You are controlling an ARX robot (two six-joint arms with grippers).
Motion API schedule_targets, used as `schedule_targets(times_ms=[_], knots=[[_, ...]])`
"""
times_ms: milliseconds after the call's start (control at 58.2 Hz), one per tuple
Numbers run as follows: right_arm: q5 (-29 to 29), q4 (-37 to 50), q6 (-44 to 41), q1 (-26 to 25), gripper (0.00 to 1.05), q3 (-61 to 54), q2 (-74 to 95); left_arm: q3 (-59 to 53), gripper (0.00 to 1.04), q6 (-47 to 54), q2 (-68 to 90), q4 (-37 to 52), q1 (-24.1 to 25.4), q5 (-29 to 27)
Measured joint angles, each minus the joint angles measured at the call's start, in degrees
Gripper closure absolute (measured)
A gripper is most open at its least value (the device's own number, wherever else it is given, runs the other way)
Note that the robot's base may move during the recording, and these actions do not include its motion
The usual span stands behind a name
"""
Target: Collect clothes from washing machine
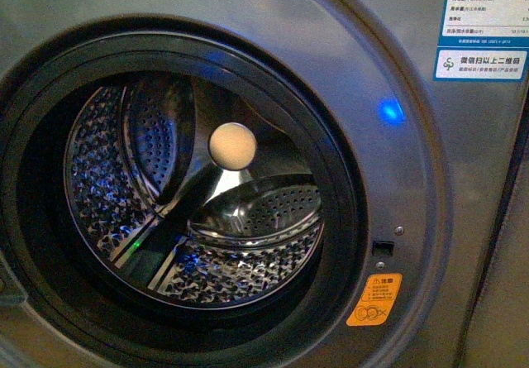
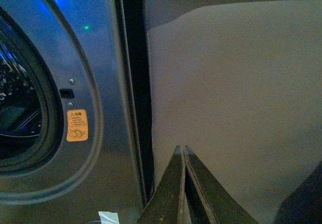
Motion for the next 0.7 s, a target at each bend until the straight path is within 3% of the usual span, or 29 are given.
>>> schedule_targets(times_ms=[155,241,705], knots=[[0.0,0.0,0.0,0.0,1.02,0.0,0.0,-1.3,1.01,0.0,-2.4,-0.9,0.0,0.0],[0.0,0.0,0.0,0.0,1.02,0.0,0.0,-2.1,1.01,0.0,-9.0,-8.0,0.0,0.0],[0.0,0.0,0.0,0.0,1.02,0.0,0.0,-4.1,1.01,0.0,-13.1,-8.3,0.0,0.0]])
